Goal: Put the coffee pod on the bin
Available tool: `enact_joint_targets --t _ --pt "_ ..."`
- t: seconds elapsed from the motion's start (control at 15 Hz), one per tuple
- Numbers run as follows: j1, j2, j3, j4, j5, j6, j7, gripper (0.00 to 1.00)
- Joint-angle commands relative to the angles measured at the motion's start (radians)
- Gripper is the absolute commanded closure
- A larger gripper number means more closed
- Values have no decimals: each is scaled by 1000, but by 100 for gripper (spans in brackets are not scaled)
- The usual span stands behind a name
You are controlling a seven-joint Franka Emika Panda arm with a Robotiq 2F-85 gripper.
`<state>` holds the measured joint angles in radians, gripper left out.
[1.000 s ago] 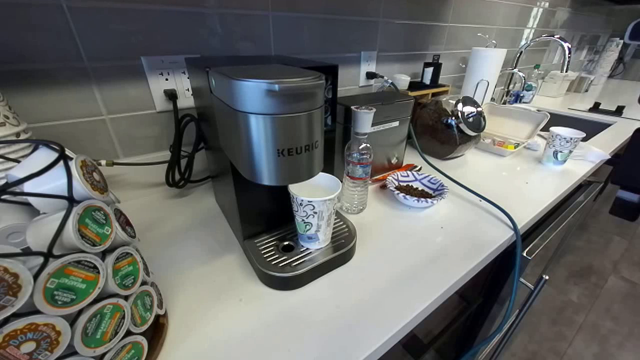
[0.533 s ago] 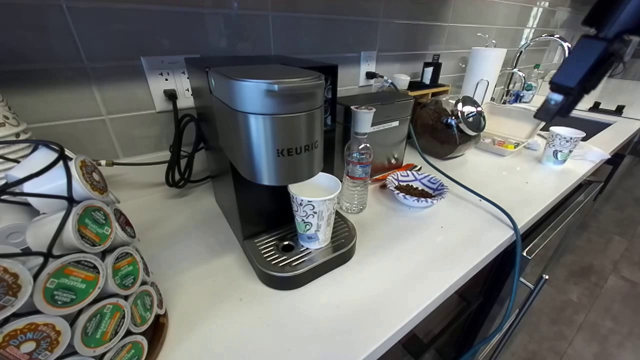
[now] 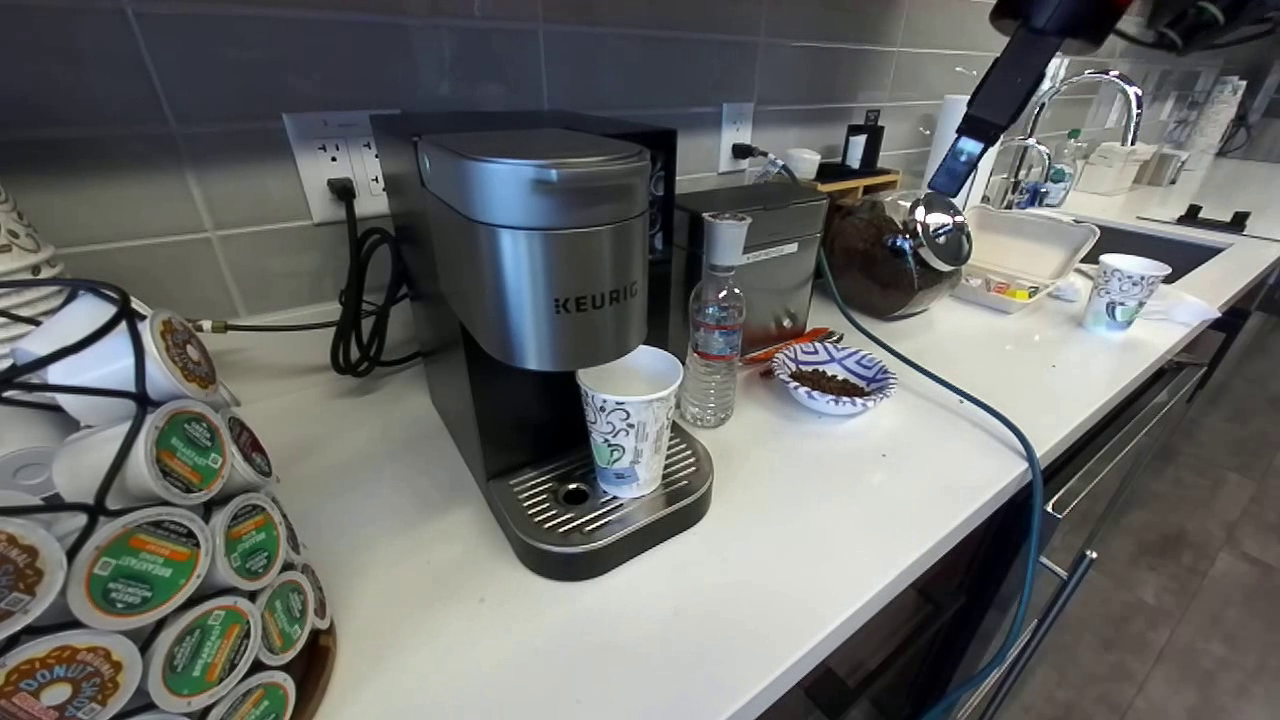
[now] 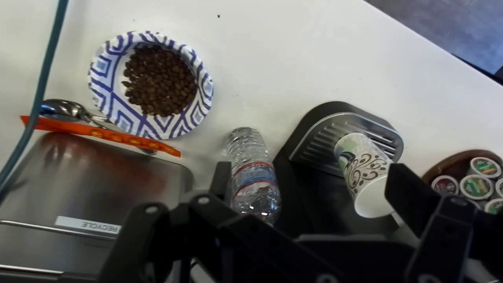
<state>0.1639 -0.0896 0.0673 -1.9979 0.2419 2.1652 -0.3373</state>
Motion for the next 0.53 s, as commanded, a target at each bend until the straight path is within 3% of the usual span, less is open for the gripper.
enact_joint_targets --t 0.0,0.07,0.47 --pt "-8 18 17 11 3 -4 -7 0" --pt "-6 27 19 15 3 -4 -12 0" --pt "33 7 36 -167 457 465 -362 0"
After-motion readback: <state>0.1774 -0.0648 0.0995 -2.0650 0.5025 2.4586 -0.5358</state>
